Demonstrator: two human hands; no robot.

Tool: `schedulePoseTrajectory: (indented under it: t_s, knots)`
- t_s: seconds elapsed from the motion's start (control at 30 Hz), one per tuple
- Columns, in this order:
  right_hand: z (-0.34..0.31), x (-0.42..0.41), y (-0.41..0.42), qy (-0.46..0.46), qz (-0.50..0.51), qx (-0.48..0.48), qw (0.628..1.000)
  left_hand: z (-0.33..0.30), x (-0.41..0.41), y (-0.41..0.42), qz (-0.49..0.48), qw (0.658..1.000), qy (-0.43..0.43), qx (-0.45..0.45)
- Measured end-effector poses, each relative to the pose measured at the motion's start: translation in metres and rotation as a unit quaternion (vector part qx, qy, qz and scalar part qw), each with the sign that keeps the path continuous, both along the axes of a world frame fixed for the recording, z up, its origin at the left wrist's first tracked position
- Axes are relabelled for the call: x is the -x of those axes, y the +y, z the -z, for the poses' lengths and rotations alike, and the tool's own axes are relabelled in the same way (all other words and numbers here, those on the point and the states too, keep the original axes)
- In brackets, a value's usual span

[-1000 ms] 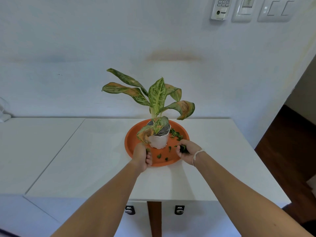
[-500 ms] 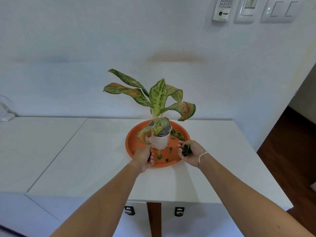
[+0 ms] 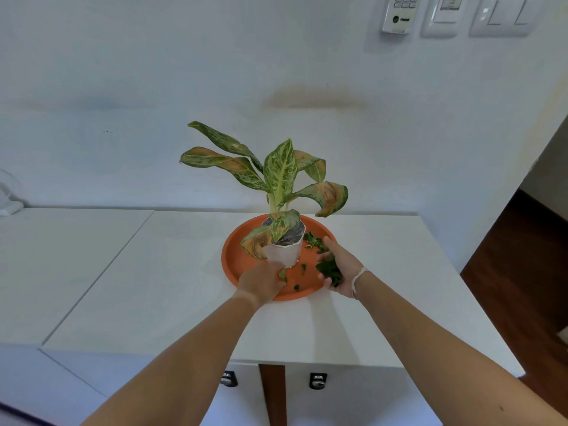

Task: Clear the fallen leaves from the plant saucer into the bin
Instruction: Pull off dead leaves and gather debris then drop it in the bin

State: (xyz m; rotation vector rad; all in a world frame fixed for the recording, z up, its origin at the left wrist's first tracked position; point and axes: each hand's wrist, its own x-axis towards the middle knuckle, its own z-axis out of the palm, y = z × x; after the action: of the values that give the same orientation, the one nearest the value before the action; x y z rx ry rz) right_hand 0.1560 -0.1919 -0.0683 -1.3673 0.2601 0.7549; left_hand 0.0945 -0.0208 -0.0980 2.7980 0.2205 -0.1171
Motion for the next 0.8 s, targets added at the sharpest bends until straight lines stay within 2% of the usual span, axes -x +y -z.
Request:
schedulePoseTrajectory:
  t_s: [0.2,0.43,0.67,0.8]
  knots:
    - [0.008,-0.011,0.004,0.008,0.026,0.019,0.999,0.007,-0.004,-0.001,0.002,0.998,0.012,-0.061]
    - [0.012,-0.02,0.006,0.05,0.01,-0.028,0.998,0.014,-0.007,-0.003,-0.035,0.998,-0.007,-0.056]
    - [0.005,-0.021,0.007,-0.059,-0.024,0.116,0.991,0.01,-0.007,-0.007,-0.05,0.998,-0.02,-0.031]
    - [0.0,-0.023,0.009,-0.062,-0.018,0.119,0.991,-0.002,-0.003,-0.01,-0.07,0.996,-0.041,0.043]
